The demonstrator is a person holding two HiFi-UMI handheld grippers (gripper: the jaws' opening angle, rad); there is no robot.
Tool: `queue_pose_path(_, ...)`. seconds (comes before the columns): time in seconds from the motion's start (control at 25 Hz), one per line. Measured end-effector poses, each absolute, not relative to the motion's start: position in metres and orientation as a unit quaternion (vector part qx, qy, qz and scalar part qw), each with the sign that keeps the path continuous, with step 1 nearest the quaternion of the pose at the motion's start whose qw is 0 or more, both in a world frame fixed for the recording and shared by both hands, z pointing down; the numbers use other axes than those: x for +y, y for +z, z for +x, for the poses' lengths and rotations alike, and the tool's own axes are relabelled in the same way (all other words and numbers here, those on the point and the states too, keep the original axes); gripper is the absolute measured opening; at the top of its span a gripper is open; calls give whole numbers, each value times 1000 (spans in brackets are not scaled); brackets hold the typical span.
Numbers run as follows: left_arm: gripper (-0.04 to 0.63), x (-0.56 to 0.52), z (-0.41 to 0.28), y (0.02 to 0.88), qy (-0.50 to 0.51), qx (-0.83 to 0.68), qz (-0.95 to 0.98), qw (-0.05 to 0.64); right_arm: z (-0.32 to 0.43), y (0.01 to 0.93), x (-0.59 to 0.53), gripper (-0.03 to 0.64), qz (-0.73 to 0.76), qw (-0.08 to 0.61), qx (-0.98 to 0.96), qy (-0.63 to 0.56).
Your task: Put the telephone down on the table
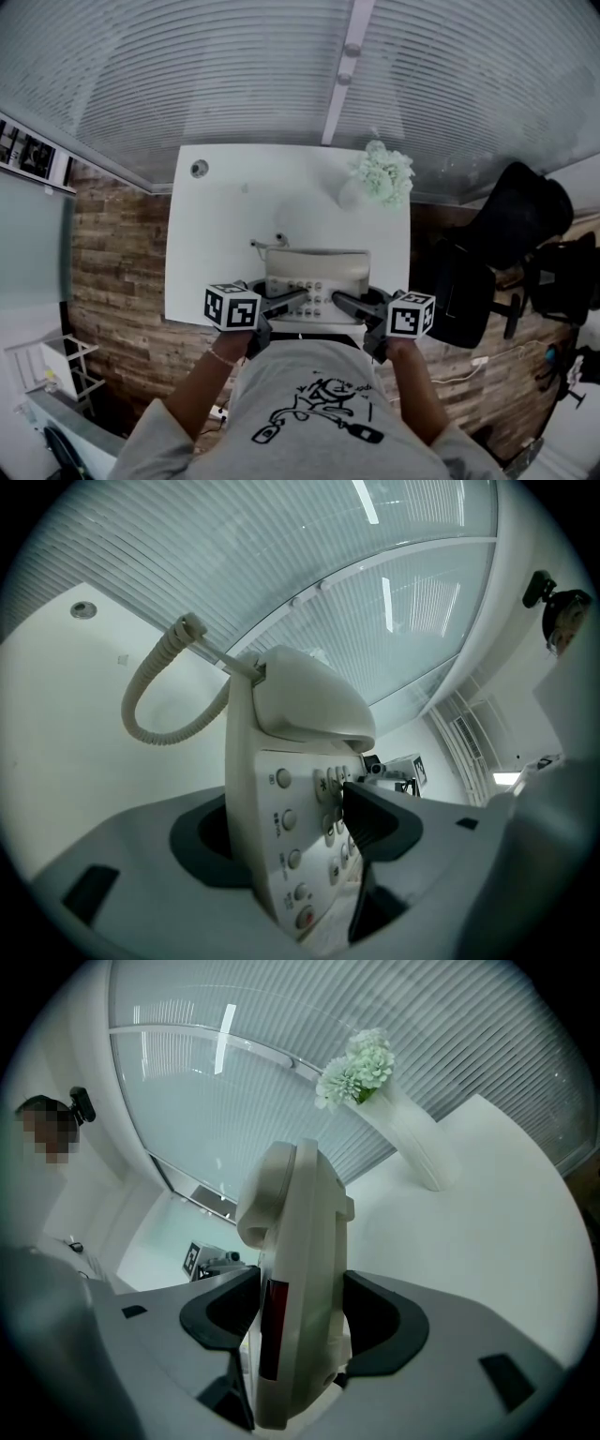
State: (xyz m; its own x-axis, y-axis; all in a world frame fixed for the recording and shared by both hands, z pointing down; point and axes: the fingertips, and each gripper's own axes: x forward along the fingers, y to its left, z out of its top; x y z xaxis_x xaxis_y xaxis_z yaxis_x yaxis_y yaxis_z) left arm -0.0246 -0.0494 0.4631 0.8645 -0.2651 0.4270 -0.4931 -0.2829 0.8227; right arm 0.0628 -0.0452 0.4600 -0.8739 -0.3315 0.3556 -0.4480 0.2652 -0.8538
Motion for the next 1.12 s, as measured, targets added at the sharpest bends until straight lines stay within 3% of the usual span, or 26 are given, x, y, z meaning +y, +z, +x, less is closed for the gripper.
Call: queue_pose_path(1.12, 295, -48, -25, 515, 110, -229, 778, 575, 61, 509, -43, 290, 247, 61, -773, 581)
